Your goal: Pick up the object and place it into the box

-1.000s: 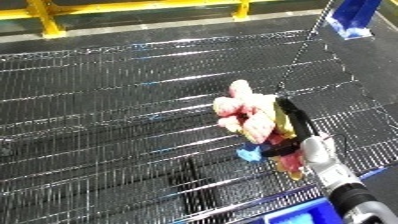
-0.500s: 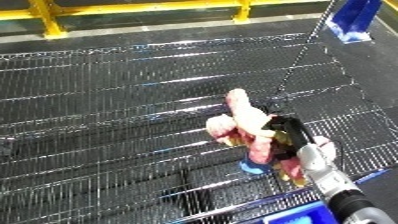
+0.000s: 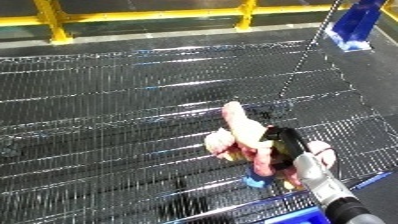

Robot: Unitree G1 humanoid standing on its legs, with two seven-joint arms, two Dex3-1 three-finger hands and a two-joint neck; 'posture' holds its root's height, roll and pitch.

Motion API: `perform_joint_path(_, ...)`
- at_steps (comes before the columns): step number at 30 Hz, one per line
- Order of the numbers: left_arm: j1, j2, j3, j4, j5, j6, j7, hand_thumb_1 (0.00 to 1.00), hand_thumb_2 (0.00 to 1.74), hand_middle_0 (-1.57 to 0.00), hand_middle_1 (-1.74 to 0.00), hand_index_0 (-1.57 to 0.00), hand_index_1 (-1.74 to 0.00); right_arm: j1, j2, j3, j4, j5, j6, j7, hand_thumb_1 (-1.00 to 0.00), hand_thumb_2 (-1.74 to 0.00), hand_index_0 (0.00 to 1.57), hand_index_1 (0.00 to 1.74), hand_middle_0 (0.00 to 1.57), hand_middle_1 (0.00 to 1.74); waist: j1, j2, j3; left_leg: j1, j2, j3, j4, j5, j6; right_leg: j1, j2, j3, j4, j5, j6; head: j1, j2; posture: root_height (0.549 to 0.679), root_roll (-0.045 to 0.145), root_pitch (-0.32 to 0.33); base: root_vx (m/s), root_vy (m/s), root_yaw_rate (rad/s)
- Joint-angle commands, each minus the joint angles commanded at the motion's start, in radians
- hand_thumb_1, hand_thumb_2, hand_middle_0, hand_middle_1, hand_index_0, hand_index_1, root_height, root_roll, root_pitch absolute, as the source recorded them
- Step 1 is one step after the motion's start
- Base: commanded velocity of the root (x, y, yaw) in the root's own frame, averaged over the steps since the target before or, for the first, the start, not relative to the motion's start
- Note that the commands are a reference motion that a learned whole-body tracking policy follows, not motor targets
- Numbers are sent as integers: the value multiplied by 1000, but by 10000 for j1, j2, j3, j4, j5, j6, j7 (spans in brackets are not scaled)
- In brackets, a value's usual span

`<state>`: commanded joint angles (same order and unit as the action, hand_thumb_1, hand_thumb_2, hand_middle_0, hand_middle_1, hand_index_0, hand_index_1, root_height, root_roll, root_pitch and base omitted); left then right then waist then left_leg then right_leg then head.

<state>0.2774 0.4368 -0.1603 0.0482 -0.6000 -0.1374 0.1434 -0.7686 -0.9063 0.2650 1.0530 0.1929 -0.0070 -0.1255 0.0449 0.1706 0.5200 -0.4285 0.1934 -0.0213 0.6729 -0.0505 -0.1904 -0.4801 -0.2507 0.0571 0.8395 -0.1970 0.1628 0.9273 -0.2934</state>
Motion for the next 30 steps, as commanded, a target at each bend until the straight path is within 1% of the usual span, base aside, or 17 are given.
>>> perform_joint_path(5, -171, -53, 70, 139, 46, -26, 35, 1000, 1740, -1570, -1740, -1570, -1740, 488, -20, -471, -1064, 262, -241, -347, -1000, -1740, 1570, 1740, 1570, 1740, -77, -143, 0, 345, 53, 61, -316, 4, -9, 433, -11, -94, -393, -20, 21, -27, 105, 614, 66, -155, -10, 5, -11)
perform_joint_path(8, -264, -146, 130, 222, 133, -62, 105, 1000, 1740, -1570, -1740, -1570, -1740, 1055, 84, -1119, -2026, 495, -493, -755, -1000, -1740, 1570, 1740, 1570, 1740, -194, -226, 0, 539, 71, 87, -436, -8, -15, 683, -6, -143, -569, -39, 24, -32, 203, 616, 64, -160, -14, 11, -25)
perform_joint_path(10, -315, -243, 183, 268, 217, -81, 167, 1000, 1740, -1570, -1740, -1570, -1740, 1672, 291, -1812, -2882, 680, -735, -1141, -1000, -1740, 1570, 1740, 1570, 1740, -299, -291, 0, 657, 76, 95, -476, -23, -12, 860, 4, -173, -657, -58, 21, -17, 278, 618, 62, -166, -19, 13, -18)
perform_joint_path(13, -415, -353, 228, 346, 333, -119, 237, 1000, 1740, -1570, -1740, -1570, -1740, 2716, 764, -2895, -4171, 911, -1029, -1632, -1000, -1740, 1570, 1740, 1570, 1740, -423, -381, 0, 836, 91, 113, -511, -56, 4, 1100, 18, -220, -743, -83, 17, 32, 345, 620, 59, -177, -16, 10, 5)
perform_joint_path(19, -632, -500, 330, 514, 507, -93, 292, 1000, 1740, -1570, -1740, -1570, -1740, 4382, 1539, -4594, -6072, 1102, -1448, -2177, -1000, -1740, 1570, 1740, 1570, 1740, -648, -599, -18, 1245, 171, 141, -448, -200, 46, 1589, 58, -278, -824, -140, 13, 263, 241, 622, 54, -206, -7, 2, -1)
perform_joint_path(21, -681, -527, 374, 567, 534, -67, 297, 1000, 1740, -1570, -1740, -1570, -1740, 4840, 1784, -5052, -6581, 1151, -1580, -2285, -1000, -1740, 1570, 1740, 1570, 1740, -717, -669, -67, 1349, 195, 154, -398, -256, 63, 1727, 66, -285, -851, -147, 8, 426, 150, 622, 52, -214, 2, 3, -25)
perform_joint_path(25, -775, -572, 456, 677, 618, -22, 325, 1000, 1740, -1570, -1740, -1570, -1740, 5756, 2239, -5883, -7468, 1151, -1801, -2469, -1000, -1740, 1570, 1740, 1570, 1740, -910, -826, -239, 1547, 247, 197, -299, -384, 93, 2019, 107, -292, -948, -161, -15, 740, -179, 624, 50, -227, 14, 8, -42)
perform_joint_path(28, -795, -613, 533, 711, 692, 34, 340, 1000, 1740, -1570, -1740, -1570, -1740, 6369, 2561, -6445, -7972, 1129, -1925, -2581, -1000, -1740, 1570, 1740, 1570, 1740, -1056, -937, -345, 1677, 281, 237, -219, -477, 104, 2211, 147, -283, -1021, -166, -30, 998, -355, 625, 48, -237, 20, 10, -62)
perform_joint_path(30, -786, -650, 603, 732, 732, 78, 340, 1000, 1740, -1570, -1740, -1570, -1740, 6785, 2780, -6841, -8295, 1114, -2013, -2659, -1000, -1740, 1570, 1740, 1570, 1740, -1169, -1008, -398, 1751, 305, 267, -172, -529, 105, 2298, 164, -266, -1062, -158, -32, 1159, -600, 625, 46, -243, 14, 13, -72)
